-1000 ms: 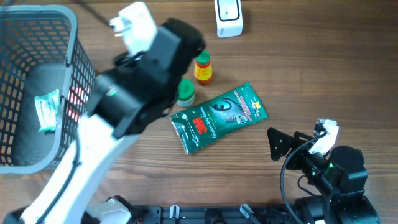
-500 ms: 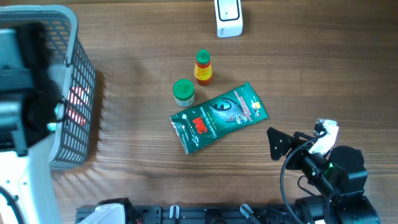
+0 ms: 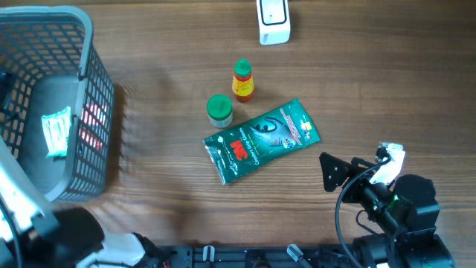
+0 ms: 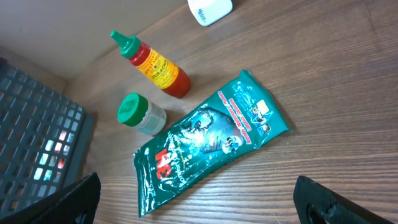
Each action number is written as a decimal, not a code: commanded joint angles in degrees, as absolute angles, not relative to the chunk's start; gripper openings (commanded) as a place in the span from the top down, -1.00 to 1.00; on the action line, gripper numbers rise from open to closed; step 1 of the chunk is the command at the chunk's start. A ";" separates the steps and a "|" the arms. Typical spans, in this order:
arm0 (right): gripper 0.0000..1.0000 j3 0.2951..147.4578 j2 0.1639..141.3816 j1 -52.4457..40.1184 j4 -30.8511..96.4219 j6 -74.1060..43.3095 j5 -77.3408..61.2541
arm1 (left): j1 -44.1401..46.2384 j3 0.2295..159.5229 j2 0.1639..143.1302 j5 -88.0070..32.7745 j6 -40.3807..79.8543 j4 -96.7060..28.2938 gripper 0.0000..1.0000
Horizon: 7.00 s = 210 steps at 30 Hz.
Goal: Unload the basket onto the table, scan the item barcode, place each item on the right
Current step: 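Reach the left gripper into the basket and grasp the wet wipes pack, then carry the wipes pack right and drop it beside the gloves bag, then reach the left gripper into the basket and grasp the red-white packet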
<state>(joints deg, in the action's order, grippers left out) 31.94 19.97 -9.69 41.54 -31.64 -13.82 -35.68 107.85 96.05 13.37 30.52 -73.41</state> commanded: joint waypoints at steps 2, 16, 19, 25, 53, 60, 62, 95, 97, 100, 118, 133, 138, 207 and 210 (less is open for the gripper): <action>-1.00 31.99 19.66 -9.67 41.28 -31.90 -12.88 | -37.63 107.37 103.18 3.70 13.26 -73.76 -1.00; -1.00 31.99 19.66 -9.67 41.28 -31.92 -12.88 | -38.02 96.77 112.42 -0.62 -3.14 -63.18 -1.00; -0.99 31.99 19.66 -9.67 41.28 -31.90 -12.88 | -37.98 93.89 112.42 -0.62 -6.15 -60.07 -1.00; -0.99 31.99 19.66 -9.67 41.28 -31.90 -12.88 | -37.98 88.77 112.42 -0.67 -6.72 -52.58 -1.00; -0.99 31.99 19.66 -9.67 41.28 -31.90 -12.88 | -38.00 79.72 112.49 -4.03 -8.10 -42.39 0.07; -0.99 31.99 19.66 -9.67 41.28 -31.92 -12.88 | -38.00 80.75 108.55 -4.03 -5.91 -42.63 0.06; -0.99 31.99 19.66 -9.67 41.28 -31.90 -12.88 | -38.00 81.62 106.21 -4.03 -5.48 -42.85 0.05; -0.99 31.99 19.66 -9.67 41.28 -31.90 -12.88 | -14.72 85.30 53.21 -37.67 22.35 -42.46 0.08; -0.99 31.99 19.66 -9.67 41.28 -31.90 -12.88 | -5.96 85.30 54.46 -36.34 22.35 -44.01 0.08; -1.00 31.99 19.66 -9.67 41.28 -31.90 -12.88 | 2.55 85.30 57.04 -33.67 22.35 -44.75 0.08; -0.99 31.99 19.66 -9.67 41.28 -31.92 -12.88 | 38.41 85.30 98.83 -18.13 22.37 -36.73 0.07; -0.99 31.99 19.66 -9.67 41.28 -31.90 -12.88 | 46.94 85.30 121.27 -14.85 51.70 -5.21 0.03; -0.99 31.99 19.66 -9.67 41.28 -31.90 -12.88 | 48.69 85.30 125.56 -14.92 57.95 0.93 -0.05; -0.99 31.99 19.66 -9.67 41.28 -31.92 -12.88 | -35.86 85.30 94.02 -13.72 44.53 -51.55 -0.99; -1.00 31.99 19.66 -9.67 41.28 -31.90 -12.88 | -32.34 85.30 99.57 -16.01 48.93 -51.53 -1.00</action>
<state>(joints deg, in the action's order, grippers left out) 31.94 19.97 -9.69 41.54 -31.64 -13.63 -35.81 85.14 95.15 -9.13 40.80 -51.44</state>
